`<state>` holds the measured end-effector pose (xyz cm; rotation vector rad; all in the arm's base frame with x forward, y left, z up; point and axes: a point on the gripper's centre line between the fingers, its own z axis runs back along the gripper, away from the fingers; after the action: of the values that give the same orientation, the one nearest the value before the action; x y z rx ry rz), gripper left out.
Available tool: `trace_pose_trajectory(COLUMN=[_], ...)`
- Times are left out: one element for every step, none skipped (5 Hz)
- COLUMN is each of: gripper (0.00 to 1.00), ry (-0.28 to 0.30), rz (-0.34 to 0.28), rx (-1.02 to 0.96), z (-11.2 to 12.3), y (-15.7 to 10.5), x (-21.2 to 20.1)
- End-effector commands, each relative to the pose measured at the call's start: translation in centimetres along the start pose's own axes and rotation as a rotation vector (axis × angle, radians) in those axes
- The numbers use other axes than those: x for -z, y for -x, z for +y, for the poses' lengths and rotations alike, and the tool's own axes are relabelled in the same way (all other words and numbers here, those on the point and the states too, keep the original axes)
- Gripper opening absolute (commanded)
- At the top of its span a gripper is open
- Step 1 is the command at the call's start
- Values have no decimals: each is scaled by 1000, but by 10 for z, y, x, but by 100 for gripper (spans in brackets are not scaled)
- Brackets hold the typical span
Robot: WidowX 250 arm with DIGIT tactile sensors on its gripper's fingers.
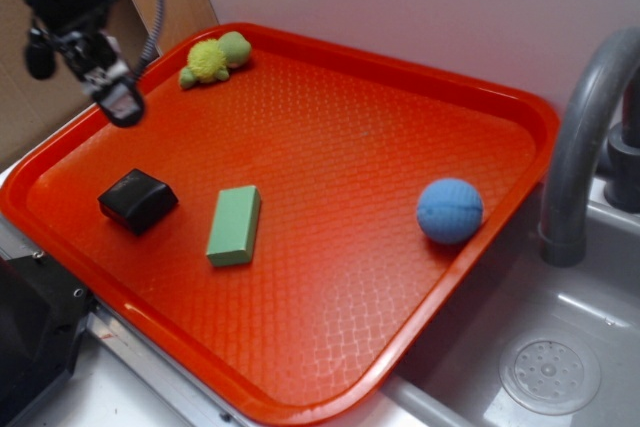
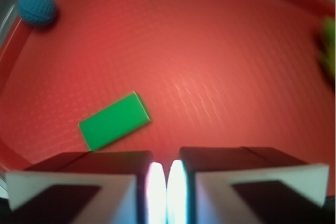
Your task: Grab the blue ball.
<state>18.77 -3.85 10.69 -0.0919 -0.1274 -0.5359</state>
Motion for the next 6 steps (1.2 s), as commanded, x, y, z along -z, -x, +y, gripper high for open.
trace_pose_trajectory(gripper=[100, 100, 100, 100, 100, 0], ry=[-51, -42, -16, 67, 129, 102], rz=[-68, -103, -89, -54, -40, -70], rx=[351, 491, 576, 633, 643, 630], z=[-67, -103, -130, -146, -154, -151], y=[-60, -93, -113, -123, -115, -105], x=[45, 59, 78, 90, 98, 86])
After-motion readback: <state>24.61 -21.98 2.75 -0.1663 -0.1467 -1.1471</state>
